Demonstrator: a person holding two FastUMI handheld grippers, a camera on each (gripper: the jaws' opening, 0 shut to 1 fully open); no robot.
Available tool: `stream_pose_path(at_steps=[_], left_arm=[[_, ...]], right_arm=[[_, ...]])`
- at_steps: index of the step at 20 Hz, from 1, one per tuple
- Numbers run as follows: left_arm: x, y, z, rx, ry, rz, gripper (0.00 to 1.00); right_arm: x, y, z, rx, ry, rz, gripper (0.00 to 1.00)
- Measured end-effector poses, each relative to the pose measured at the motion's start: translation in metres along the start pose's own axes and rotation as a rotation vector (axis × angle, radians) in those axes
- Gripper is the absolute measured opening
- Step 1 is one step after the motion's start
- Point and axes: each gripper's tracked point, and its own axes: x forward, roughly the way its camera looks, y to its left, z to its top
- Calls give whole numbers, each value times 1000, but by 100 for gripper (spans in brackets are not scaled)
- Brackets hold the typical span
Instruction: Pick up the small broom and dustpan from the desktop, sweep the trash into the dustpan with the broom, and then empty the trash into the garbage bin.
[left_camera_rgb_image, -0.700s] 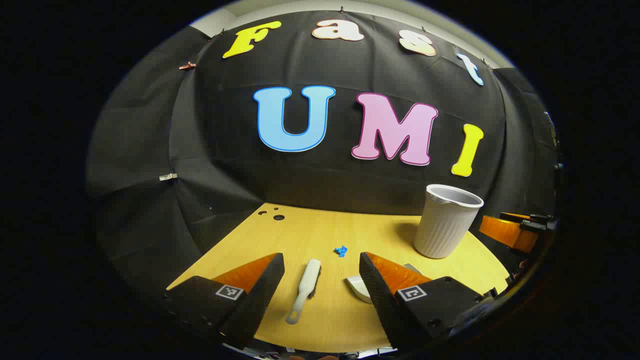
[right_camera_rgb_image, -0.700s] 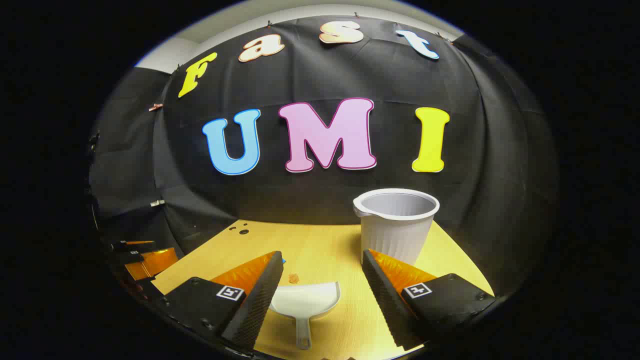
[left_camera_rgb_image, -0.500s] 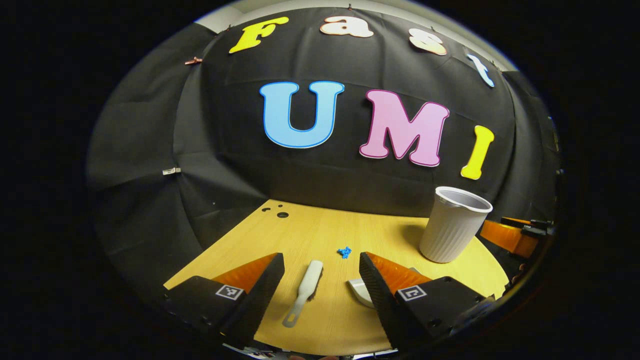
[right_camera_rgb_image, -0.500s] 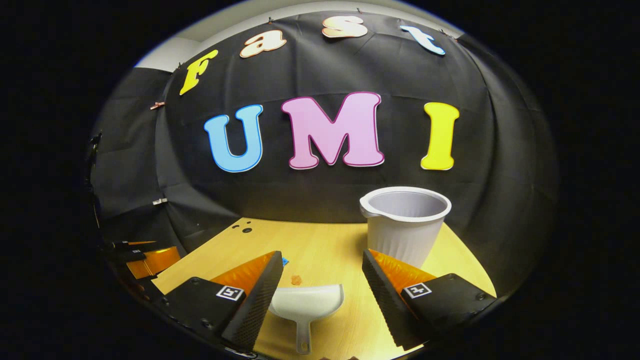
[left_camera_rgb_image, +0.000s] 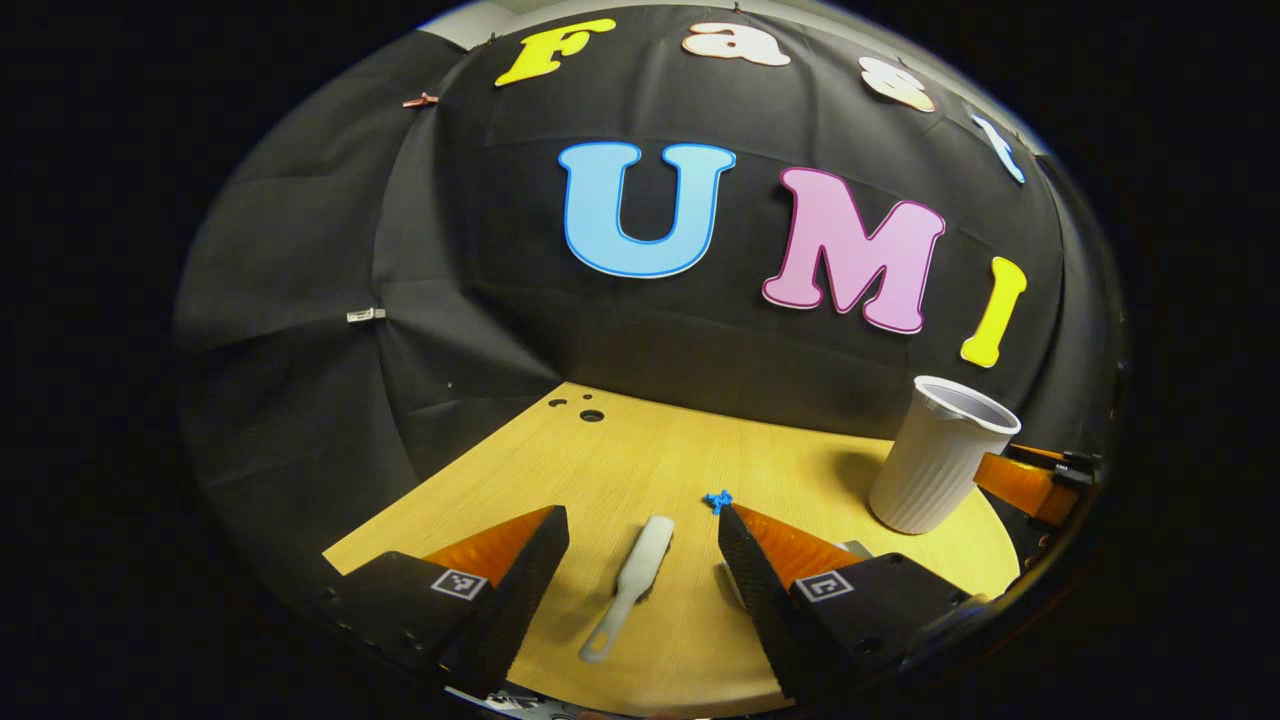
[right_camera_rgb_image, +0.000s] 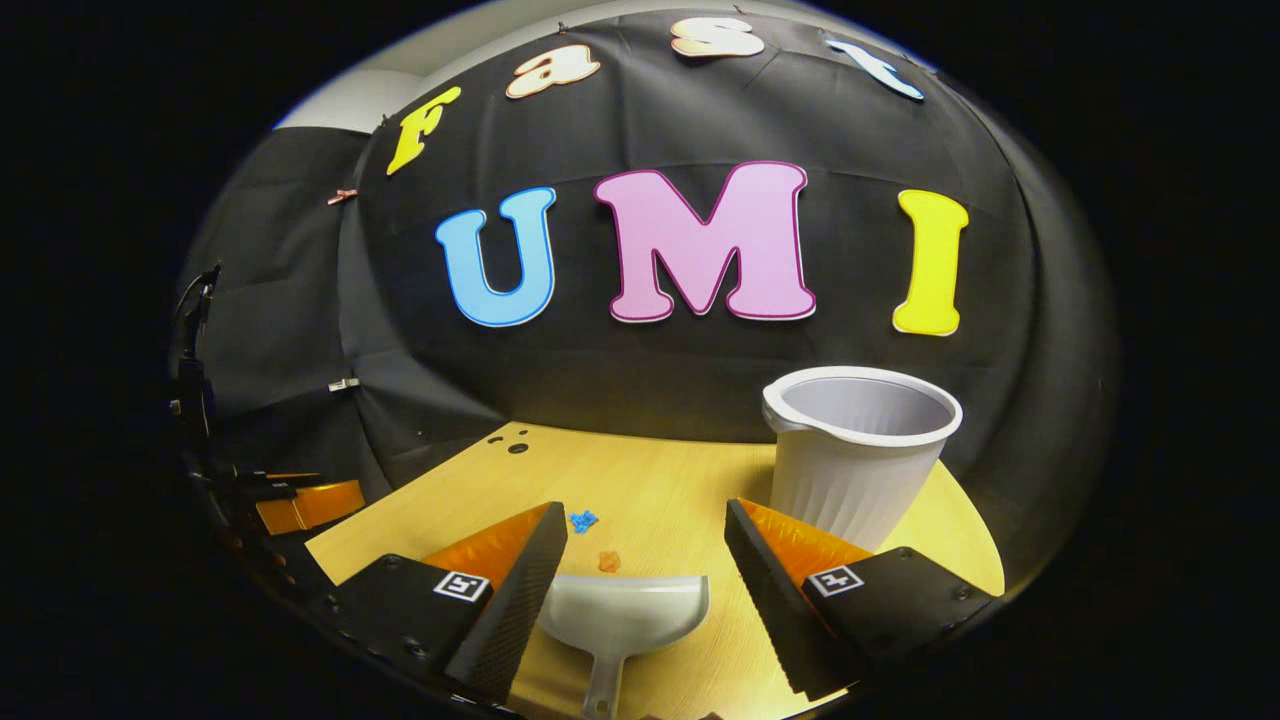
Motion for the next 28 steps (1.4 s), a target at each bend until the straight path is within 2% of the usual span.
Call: stream_pose_path(at_steps=[5,8,11,15,19,25,28], left_arm=[[16,0,-33,39,146,-46,96],[35,1,-54,67,226,-68,96],[50,1,-85,67,336,-102,95],[72,14,-124,95,473,-85,96],[91,17,-160,109,611,-100,96],[114,29,-189,170,754,-76,96],[118,30,-196,176,804,-68,92]], right_arm=[[6,5,-15,13,45,24,99],[8,-2,-27,-16,80,10,99],[10,-6,-40,7,114,8,99],[10,-8,-58,19,159,2,99],[11,-3,-75,39,203,7,99],[3,-6,-102,66,276,-2,99],[0,-8,-119,97,332,-15,99]])
